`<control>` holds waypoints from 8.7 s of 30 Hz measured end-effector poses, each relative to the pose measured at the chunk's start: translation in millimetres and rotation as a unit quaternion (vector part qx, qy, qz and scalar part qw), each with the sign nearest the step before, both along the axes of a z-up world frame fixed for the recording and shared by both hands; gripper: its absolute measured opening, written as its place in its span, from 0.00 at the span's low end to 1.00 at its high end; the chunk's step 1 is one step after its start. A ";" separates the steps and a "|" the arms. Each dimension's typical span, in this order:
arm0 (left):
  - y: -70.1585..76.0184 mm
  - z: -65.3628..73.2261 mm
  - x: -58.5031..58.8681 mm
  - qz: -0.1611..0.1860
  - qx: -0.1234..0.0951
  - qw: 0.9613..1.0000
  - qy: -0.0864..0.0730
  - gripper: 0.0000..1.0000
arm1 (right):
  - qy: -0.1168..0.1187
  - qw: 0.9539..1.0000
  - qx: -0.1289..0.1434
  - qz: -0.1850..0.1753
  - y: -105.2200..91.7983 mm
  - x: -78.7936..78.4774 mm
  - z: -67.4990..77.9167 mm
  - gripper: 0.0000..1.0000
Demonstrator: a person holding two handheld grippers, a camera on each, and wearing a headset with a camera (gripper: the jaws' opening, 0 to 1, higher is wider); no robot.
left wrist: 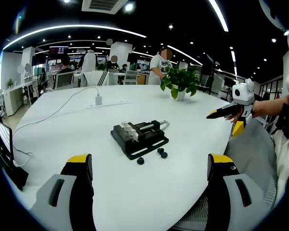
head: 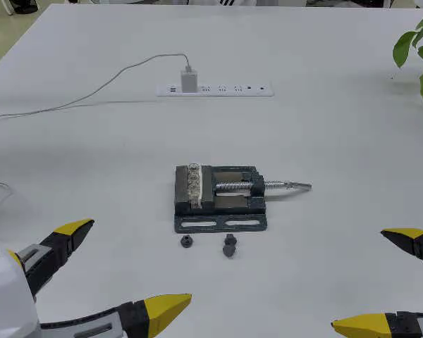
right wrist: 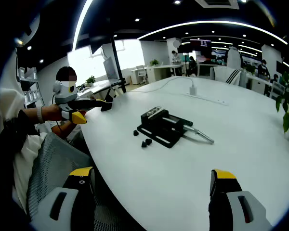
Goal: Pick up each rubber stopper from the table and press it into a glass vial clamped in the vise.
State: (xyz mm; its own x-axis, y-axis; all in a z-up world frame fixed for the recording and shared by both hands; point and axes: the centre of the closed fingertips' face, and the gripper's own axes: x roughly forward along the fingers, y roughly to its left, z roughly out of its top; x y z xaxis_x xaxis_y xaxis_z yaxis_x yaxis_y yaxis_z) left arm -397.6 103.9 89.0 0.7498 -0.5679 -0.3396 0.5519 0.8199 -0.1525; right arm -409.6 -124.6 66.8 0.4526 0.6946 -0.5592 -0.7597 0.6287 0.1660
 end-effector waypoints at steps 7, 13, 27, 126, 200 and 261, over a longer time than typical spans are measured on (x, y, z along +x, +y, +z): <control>-2.1 -3.6 -2.8 -0.001 -0.001 1.000 0.005 0.99 | 0.003 1.000 0.002 0.002 2.5 -4.1 -2.8 0.99; -3.9 -3.9 -3.9 0.000 -0.002 1.000 0.006 0.99 | 0.004 1.000 0.001 0.004 1.8 -5.6 -4.0 0.98; -3.4 -4.0 -3.7 -0.001 0.000 1.000 0.007 0.99 | 0.007 1.000 -0.002 0.002 -1.4 -6.6 -5.4 0.97; -44.5 -101.7 60.4 -0.296 0.297 0.894 0.155 0.15 | 0.042 0.999 -0.022 -0.003 -16.8 -20.6 -38.5 0.88; -119.6 40.8 43.8 -0.192 -0.332 0.880 0.280 0.03 | -0.094 0.993 0.053 0.040 48.3 37.1 54.6 0.69; -114.3 67.0 -6.3 -0.227 -0.548 0.704 0.389 0.03 | -0.171 0.961 0.087 0.198 120.4 -2.1 98.5 0.08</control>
State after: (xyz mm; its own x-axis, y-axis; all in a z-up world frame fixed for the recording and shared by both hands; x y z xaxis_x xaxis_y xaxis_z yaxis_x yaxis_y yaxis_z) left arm -403.9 -10.4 156.1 0.2352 -0.9300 0.2825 0.1185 -0.2610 -0.9580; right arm -411.7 -4.1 165.3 0.2694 0.9198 -0.2852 -0.9628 0.2637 -0.0590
